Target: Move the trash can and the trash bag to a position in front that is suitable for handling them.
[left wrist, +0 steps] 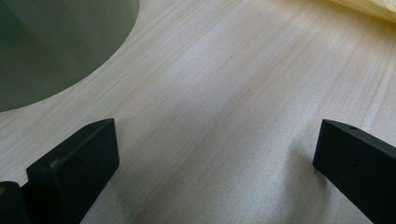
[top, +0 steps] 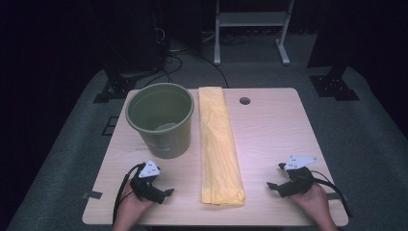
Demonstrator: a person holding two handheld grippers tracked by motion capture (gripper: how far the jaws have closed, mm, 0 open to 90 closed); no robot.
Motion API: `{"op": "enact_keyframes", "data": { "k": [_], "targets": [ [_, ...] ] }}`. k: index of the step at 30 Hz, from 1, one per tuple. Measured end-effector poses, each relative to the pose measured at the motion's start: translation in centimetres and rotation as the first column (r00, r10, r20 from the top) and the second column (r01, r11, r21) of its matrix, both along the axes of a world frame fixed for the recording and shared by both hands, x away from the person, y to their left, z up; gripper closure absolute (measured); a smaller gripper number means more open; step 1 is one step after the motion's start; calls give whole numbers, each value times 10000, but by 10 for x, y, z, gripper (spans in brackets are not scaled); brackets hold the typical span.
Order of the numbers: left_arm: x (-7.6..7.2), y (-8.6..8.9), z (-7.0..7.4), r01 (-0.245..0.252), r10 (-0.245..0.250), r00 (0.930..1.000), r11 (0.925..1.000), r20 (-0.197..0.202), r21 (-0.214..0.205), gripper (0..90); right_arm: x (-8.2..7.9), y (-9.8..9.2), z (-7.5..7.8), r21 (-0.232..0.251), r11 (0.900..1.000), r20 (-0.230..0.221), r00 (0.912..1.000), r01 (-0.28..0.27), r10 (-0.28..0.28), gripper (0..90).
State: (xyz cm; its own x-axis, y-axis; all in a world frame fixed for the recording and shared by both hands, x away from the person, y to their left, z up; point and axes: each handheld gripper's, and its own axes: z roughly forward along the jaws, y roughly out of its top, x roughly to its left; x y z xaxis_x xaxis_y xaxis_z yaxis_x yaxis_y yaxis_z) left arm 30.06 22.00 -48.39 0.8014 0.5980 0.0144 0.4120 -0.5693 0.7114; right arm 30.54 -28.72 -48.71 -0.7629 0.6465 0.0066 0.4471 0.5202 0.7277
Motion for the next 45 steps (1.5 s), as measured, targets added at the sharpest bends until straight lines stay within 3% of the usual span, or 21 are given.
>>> {"op": "enact_keyframes", "data": {
  "k": [15, 18, 24, 35, 38, 45],
  "targets": [
    [0, 0, 0, -128, 128, 9999, 9999, 6, -3, 0, 0, 1, 1, 176, 9998, -106, 9999, 42, -41, 94],
    [0, 0, 0, -129, 129, 9999, 9999, 6, -5, 0, 0, 0, 3, 376, 9992, -87, 9999, 105, -102, 94],
    [0, 0, 0, -127, 127, 9999, 9999, 8, 1, 0, -1, 9, 10, 275, 9995, 95, 9998, 149, -151, 93],
    [0, 0, 0, -127, 127, 9999, 9999, 5, -2, 0, 8, 23, 15, 1045, 9945, -258, 9996, -84, 112, 94],
    [0, 0, 0, -127, 127, 9999, 9999, 6, 0, 0, 9, 30, 17, 660, 9976, -209, 9996, -194, 208, 93],
    [0, 0, 0, -124, 124, 9999, 9999, 6, 1, 0, 12, 47, 22, 687, 9960, -136, 9982, -567, 578, 93]
  ]
}}
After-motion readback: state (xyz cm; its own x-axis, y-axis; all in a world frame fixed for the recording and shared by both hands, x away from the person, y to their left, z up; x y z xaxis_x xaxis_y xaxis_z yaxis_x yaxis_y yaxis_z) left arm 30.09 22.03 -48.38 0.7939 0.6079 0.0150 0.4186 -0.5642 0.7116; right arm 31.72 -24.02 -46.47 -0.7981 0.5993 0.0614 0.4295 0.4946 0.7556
